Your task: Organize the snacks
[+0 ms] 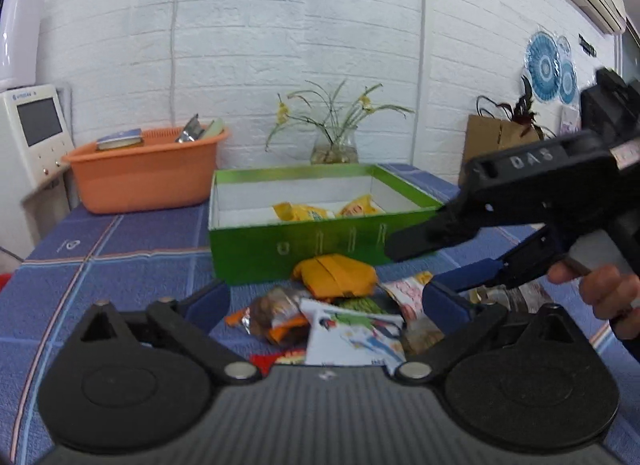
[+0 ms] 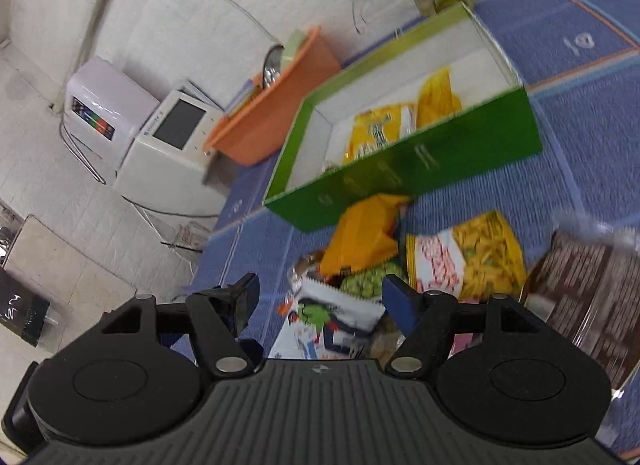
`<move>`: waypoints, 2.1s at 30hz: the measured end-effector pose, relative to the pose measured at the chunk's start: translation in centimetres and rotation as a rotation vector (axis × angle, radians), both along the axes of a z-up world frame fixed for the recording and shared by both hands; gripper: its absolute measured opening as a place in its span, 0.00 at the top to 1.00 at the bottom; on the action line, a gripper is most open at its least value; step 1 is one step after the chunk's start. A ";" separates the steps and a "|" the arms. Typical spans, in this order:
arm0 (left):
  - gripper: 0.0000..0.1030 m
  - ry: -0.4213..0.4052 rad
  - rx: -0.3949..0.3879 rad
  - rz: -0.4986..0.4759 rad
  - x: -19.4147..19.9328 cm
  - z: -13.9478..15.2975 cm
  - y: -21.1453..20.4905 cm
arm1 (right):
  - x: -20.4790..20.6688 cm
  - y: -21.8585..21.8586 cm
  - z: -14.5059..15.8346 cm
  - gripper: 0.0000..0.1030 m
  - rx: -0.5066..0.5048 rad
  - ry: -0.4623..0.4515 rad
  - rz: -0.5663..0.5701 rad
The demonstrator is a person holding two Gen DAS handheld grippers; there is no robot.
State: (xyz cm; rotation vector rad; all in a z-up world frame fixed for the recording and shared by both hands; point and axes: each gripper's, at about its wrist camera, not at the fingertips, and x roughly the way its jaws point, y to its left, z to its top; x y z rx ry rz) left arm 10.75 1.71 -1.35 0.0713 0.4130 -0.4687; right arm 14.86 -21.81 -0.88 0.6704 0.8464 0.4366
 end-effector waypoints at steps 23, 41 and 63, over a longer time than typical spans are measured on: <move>0.47 0.098 -0.053 -0.049 -2.0 -1.6 0.3 | -1.4 3.7 0.5 0.41 -0.144 -0.206 0.148; 0.47 -0.076 -0.052 0.030 4.2 4.0 -0.5 | 4.6 3.0 5.5 0.44 -0.094 -0.454 0.103; 0.30 0.092 -0.076 0.032 15.0 1.5 -4.3 | 7.9 -7.7 2.2 0.00 -0.097 -0.423 -0.136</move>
